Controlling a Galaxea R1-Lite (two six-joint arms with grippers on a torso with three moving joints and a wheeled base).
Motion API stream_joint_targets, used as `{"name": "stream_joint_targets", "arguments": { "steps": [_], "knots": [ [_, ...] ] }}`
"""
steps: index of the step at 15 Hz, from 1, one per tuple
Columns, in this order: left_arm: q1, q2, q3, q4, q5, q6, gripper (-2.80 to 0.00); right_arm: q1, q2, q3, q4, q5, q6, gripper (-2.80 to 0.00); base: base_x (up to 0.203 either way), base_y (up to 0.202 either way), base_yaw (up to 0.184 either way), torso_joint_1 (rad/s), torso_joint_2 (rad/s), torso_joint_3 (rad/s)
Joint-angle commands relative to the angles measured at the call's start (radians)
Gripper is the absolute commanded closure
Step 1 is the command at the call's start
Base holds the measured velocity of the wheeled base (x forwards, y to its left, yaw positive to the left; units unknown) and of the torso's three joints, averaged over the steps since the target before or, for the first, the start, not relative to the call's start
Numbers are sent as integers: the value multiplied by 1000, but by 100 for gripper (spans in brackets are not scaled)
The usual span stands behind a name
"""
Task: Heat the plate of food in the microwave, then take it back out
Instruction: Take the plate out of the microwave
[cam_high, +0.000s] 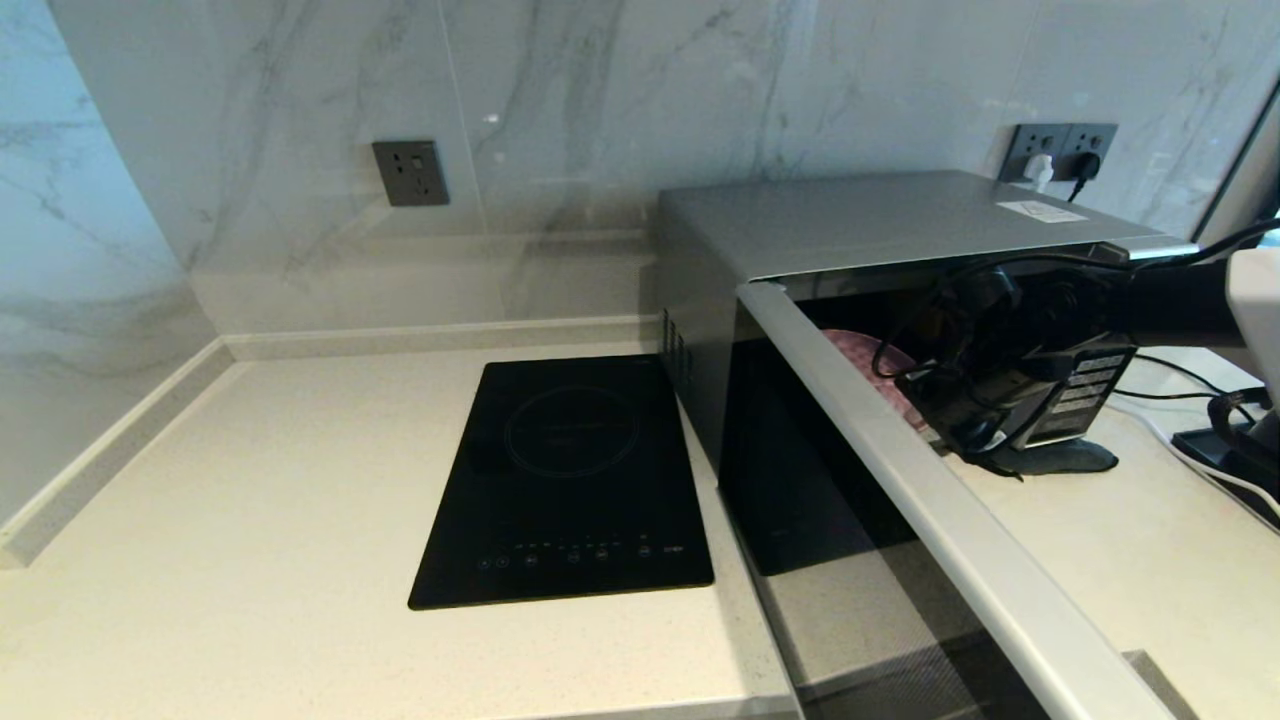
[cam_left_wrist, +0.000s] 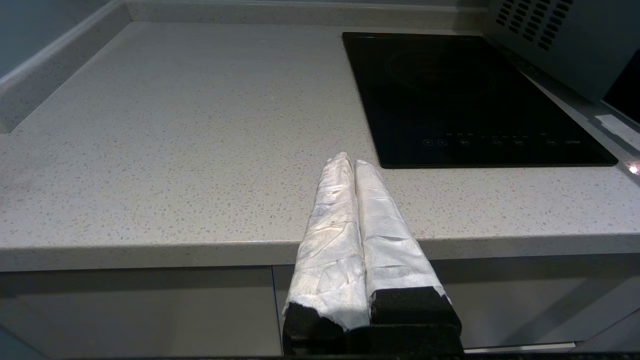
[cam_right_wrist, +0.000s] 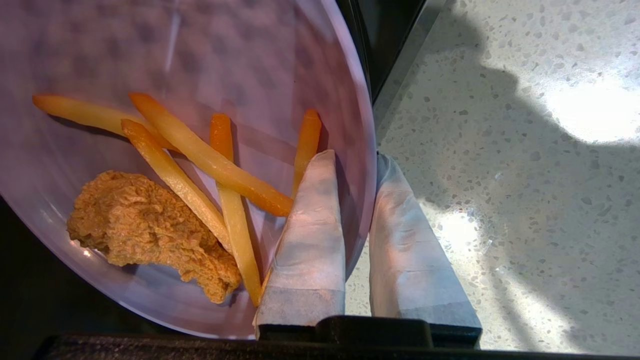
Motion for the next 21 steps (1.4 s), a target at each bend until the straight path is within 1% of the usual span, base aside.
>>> {"name": "stream_joint_targets", "arguments": {
  "steps": [1, 9, 21],
  "knots": [
    [0, 2, 0, 0, 0, -1, 0, 7, -76, 30, 1, -5, 3, 0, 0, 0, 0, 0, 0, 0],
    [0, 2, 0, 0, 0, -1, 0, 16, -61, 78, 2, -5, 7, 0, 0, 0, 0, 0, 0, 0],
    [0, 2, 0, 0, 0, -1, 0, 16, -35, 92, 1, -9, 9, 0, 0, 0, 0, 0, 0, 0]
  ]
}}
